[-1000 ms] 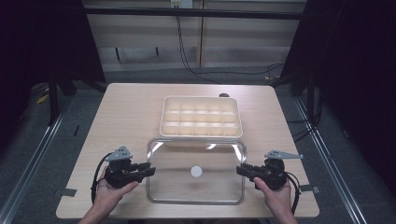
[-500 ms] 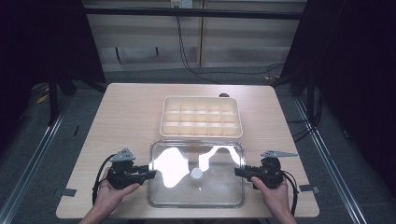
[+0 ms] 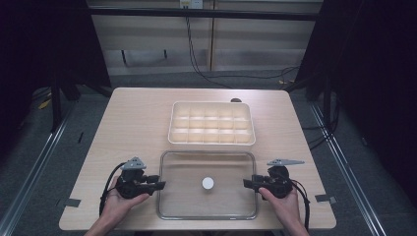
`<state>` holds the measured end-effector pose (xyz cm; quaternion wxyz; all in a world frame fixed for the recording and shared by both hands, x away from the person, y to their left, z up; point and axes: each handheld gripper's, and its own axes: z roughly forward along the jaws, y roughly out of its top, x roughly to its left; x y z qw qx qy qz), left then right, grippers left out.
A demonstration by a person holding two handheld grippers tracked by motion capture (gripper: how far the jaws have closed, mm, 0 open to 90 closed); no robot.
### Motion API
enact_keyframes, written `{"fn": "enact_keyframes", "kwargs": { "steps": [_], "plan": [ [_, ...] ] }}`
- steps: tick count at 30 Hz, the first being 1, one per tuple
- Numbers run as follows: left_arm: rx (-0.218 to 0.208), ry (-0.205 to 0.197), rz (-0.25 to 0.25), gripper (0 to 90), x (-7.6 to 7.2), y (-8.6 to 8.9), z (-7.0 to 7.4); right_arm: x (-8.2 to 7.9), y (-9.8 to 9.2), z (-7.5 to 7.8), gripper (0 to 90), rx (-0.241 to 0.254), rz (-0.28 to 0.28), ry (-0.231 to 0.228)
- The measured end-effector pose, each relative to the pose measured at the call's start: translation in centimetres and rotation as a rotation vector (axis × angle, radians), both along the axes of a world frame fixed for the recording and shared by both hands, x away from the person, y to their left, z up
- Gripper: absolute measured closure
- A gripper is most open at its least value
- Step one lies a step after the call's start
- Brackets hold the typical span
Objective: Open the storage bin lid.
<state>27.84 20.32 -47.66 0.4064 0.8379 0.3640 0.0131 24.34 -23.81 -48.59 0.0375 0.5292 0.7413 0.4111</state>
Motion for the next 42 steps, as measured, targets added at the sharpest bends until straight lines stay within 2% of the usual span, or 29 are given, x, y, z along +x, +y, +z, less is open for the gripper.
{"fn": "enact_keyframes", "kwargs": {
  "steps": [5, 8, 15, 20, 24, 27, 28, 29, 30, 31, 32, 33, 35, 37, 41, 42],
  "plan": [
    [0.001, 0.011, 0.012, 60.5, 0.1, -0.1, -0.2, 0.1, 0.0, -0.2, 50.1, -0.001, -0.001, 0.006],
    [0.024, -0.002, 0.010, 59.6, 0.0, -0.5, -0.1, 0.3, 0.1, -0.4, 46.4, -0.009, 0.003, 0.017],
    [0.003, 0.035, 0.016, 58.2, 0.4, -0.3, -0.6, 0.5, 0.3, -0.8, 43.4, -0.022, 0.013, 0.015],
    [0.016, 0.054, 0.004, 56.2, 0.5, -0.6, -0.9, 0.6, 0.5, -1.1, 40.0, -0.043, 0.003, 0.012],
    [0.045, 0.048, -0.006, 51.4, 0.4, -0.8, -1.0, 0.6, 0.5, -1.1, 40.0, -0.065, 0.004, 0.005],
    [0.044, 0.053, -0.002, 50.8, 0.5, -0.7, -1.1, 0.5, 0.5, -1.1, 39.1, -0.066, 0.009, 0.001],
    [0.074, 0.038, 0.012, 49.3, 0.4, -0.8, -1.1, 0.5, 0.5, -1.1, 38.9, -0.064, 0.004, 0.003],
    [0.086, 0.019, 0.013, 50.0, 0.4, -0.8, -1.1, 0.5, 0.4, -1.1, 37.3, -0.062, 0.002, 0.000],
    [0.073, 0.025, 0.017, 48.7, 0.4, -0.7, -1.1, 0.5, 0.4, -1.1, 37.1, -0.064, -0.002, 0.001],
    [0.026, 0.043, 0.011, 47.0, 0.6, -0.5, -1.0, 0.5, 0.3, -1.1, 37.7, -0.065, -0.004, -0.004],
    [0.026, 0.038, 0.023, 46.9, 0.5, -0.5, -0.9, 0.5, 0.3, -1.0, 37.5, -0.056, -0.006, -0.008],
    [0.039, 0.016, 0.034, 46.0, 0.4, -0.5, -0.9, 0.5, 0.2, -1.0, 37.4, -0.053, -0.005, -0.014],
    [0.020, 0.024, 0.036, 42.9, 0.5, -0.3, -0.8, 0.4, 0.1, -0.8, 36.2, -0.054, -0.012, -0.036],
    [0.017, 0.013, 0.035, 41.1, 0.5, -0.1, -0.7, 0.3, -0.1, -0.5, 35.5, -0.031, -0.018, -0.055],
    [-0.007, -0.004, 0.047, 35.0, 0.4, 0.1, -0.2, -0.3, -0.4, 0.3, 34.6, 0.004, -0.009, -0.132],
    [-0.008, -0.020, 0.055, 33.8, 0.4, 0.2, 0.1, -0.4, -0.4, 0.5, 34.2, -0.003, -0.004, -0.150]
  ]
}}
